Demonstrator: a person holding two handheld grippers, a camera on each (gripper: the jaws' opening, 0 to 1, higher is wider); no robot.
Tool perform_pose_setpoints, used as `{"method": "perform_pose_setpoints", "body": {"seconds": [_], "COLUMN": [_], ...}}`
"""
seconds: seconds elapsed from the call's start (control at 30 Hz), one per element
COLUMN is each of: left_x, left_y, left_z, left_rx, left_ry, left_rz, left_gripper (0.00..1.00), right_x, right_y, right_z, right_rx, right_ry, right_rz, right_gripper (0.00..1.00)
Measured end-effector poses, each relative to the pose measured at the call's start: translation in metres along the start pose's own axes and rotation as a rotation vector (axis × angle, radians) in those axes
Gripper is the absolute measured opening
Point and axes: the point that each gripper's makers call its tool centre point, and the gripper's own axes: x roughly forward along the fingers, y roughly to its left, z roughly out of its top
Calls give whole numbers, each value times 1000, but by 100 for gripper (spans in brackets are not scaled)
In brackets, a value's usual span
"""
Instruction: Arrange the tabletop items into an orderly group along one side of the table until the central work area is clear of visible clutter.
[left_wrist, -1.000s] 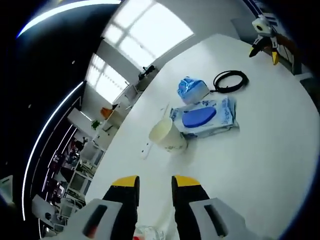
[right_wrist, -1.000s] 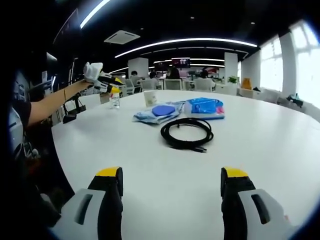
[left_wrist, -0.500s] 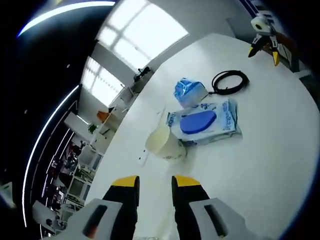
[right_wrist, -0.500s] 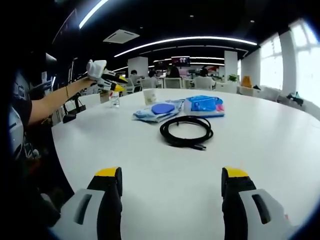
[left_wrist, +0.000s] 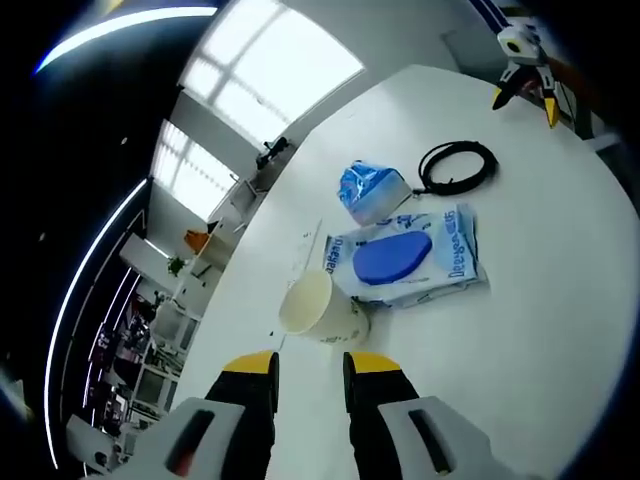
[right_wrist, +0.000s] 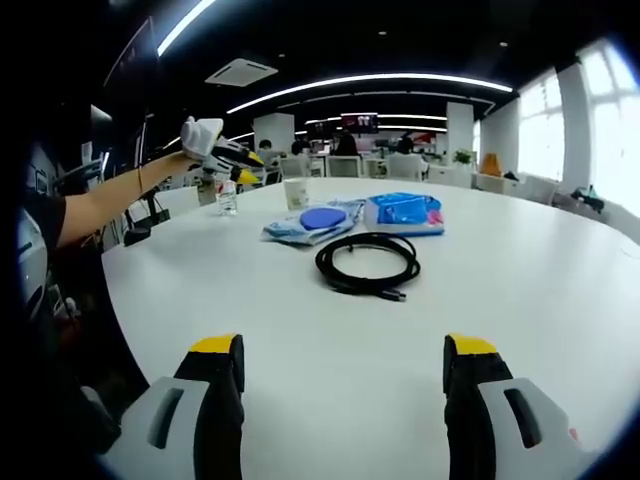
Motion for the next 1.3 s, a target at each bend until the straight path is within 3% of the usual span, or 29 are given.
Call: {"method": "perform_pose_setpoints", "body": {"seconds": [0.7, 1.3], "left_x": [35, 52], "left_y": [-5, -14], "left_z": [16, 17], "left_rx": [8, 29], "left_ry": [4, 25], "left_rz": [-28, -55], "left_gripper": [25, 22], "right_x": [-4, -8], "right_y": [-6, -9], "right_z": [-2, 0], "right_rx": [10, 14], "right_ry": [3, 1], "right_rz": [-3, -6], "right_gripper": [77, 75]}}
